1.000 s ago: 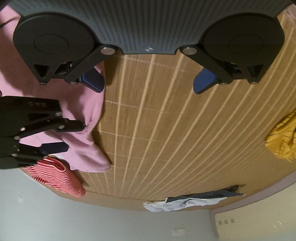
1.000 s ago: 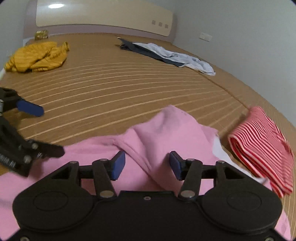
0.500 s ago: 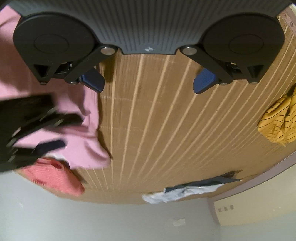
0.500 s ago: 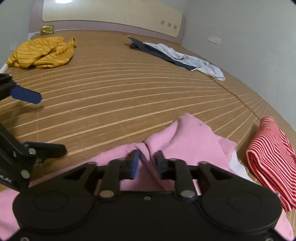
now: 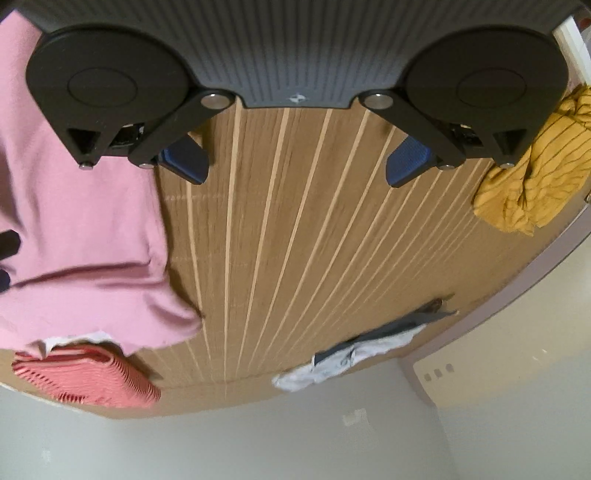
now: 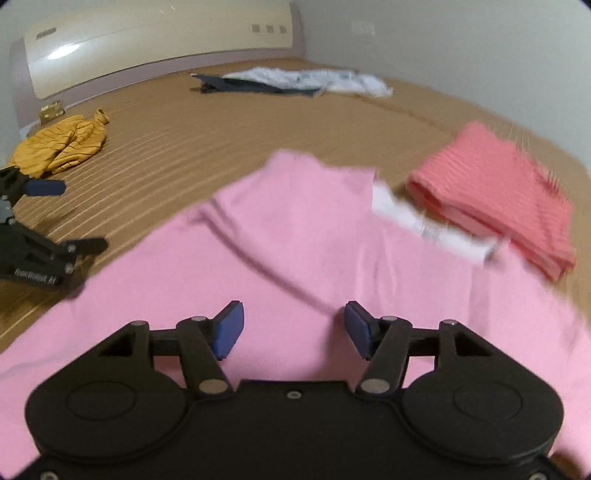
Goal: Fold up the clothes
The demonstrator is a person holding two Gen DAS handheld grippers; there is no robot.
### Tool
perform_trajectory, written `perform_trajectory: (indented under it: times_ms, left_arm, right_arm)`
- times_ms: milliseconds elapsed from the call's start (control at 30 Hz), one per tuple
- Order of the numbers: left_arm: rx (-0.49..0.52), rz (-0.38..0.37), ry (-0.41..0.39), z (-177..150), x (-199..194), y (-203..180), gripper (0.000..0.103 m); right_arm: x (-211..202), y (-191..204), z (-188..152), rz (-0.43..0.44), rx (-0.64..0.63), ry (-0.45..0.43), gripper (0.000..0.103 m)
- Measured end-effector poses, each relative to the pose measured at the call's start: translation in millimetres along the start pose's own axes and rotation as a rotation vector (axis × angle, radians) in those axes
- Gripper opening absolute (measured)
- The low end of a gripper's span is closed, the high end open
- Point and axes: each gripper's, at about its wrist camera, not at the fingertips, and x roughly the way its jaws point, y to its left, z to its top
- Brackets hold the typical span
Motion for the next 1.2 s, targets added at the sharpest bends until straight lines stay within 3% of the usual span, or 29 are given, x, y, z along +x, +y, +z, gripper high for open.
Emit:
perform_trajectory:
  times_ms: [133, 233, 367, 400, 500, 567, 633, 767, 933, 1067, 1200]
  left_arm:
    - [-0.017, -0.076, -0.071, 4, -11, -3, 0.103]
    - [-0.024, -0.145, -0.098, 5, -16, -7, 0.103]
    - [-0.029, -0.212, -0.110, 6, -18, -14, 0.103]
    - [-0.045, -0.228, -0.113, 6, -19, -14, 0.103]
    - [-0.055, -0.264, -0.115, 6, -19, -17, 0.103]
    - [-0.025, -0.253, -0.109, 6, -18, -22, 0.103]
    - [0.000, -0.247, -0.098, 4, -16, -26, 0.103]
    - [-0.002, -0.255, -0.084, 3, -13, -28, 0.103]
    - [0.006, -0.259, -0.082, 3, -12, -29, 0.103]
    - [0.007, -0.258, -0.079, 2, -12, -29, 0.103]
    - [-0.003, -0.266, -0.078, 2, -12, -29, 0.103]
  right_arm:
    - [-32, 2, -18, 0.039, 0.095, -0.115, 0.064]
    - [-51, -4, -25, -0.070, 0.138, -0.198, 0.068]
    - [-41, -15, -22, -0.249, 0.105, -0.114, 0.068]
    - [-41, -20, -23, -0.255, 0.123, -0.115, 0.068]
    - [-40, -39, -30, -0.203, 0.221, -0.163, 0.063]
    - [-43, -49, -36, -0.135, 0.287, -0.243, 0.063]
    - [-36, -55, -35, -0.107, 0.324, -0.233, 0.063]
    - [-23, -50, -36, -0.142, 0.281, -0.198, 0.063]
    - [-23, -43, -40, -0.114, 0.256, -0.170, 0.068]
    - [-41, -49, -46, -0.072, 0.331, -0.217, 0.068]
    - [-55, -53, -57, -0.131, 0.389, -0.223, 0.068]
